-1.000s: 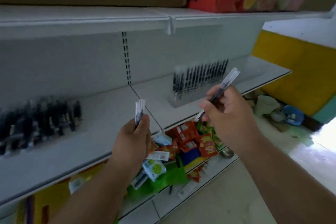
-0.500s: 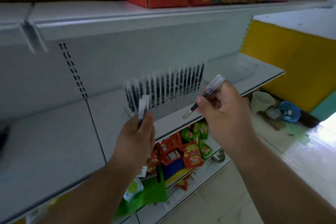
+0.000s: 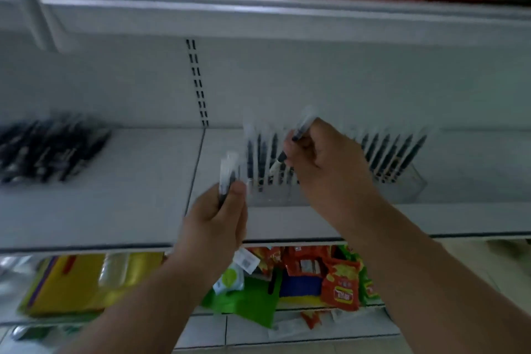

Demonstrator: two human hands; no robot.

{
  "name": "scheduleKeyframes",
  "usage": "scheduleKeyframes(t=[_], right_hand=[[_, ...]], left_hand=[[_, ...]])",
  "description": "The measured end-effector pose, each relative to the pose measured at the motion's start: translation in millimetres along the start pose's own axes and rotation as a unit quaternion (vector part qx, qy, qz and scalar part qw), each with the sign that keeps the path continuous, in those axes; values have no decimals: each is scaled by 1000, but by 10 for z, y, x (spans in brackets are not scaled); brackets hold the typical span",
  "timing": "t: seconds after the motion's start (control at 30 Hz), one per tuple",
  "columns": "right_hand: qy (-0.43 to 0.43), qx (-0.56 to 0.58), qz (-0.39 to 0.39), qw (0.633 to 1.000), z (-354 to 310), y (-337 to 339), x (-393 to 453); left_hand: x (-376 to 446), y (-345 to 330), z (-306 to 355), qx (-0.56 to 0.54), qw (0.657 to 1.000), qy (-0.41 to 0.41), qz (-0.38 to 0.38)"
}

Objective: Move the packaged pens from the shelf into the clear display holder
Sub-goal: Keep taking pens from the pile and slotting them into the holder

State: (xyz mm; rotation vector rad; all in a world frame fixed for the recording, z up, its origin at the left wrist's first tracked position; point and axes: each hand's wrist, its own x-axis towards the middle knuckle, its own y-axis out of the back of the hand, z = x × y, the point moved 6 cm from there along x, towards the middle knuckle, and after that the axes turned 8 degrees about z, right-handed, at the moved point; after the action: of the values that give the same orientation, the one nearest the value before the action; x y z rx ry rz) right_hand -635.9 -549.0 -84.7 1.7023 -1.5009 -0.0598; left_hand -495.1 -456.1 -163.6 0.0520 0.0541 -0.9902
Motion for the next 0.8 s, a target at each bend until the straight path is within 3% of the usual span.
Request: scheduleKeyframes(t=[0.13,0.23,0.4,0.53,0.63,0.73,0.8], right_hand=[[39,-33,-49,997,-41,-114,121],[70,-91,-59,992,-72,-138,176],[30,-184,-114,976,99,-378,72],[-16,-217,-79,973,141,-392,-1],[-45,-133,-23,990,35,-245,-94],[-37,34,-85,995,-260,-277,-241],[-40,83,-128,988,-374,-348,-336]], left_hand=[[-121,130,-136,-66,994,60,60],[-202,183,-185,-57,994,57,69],[-192,284,-140,-54,995,51,69],[-118,343,-97,-55,997,53,8],[-54,333,-62,-69,993,70,-68],[-7,228,-23,-71,981,83,-160],[-21,119,-4,-68,967,79,-231]])
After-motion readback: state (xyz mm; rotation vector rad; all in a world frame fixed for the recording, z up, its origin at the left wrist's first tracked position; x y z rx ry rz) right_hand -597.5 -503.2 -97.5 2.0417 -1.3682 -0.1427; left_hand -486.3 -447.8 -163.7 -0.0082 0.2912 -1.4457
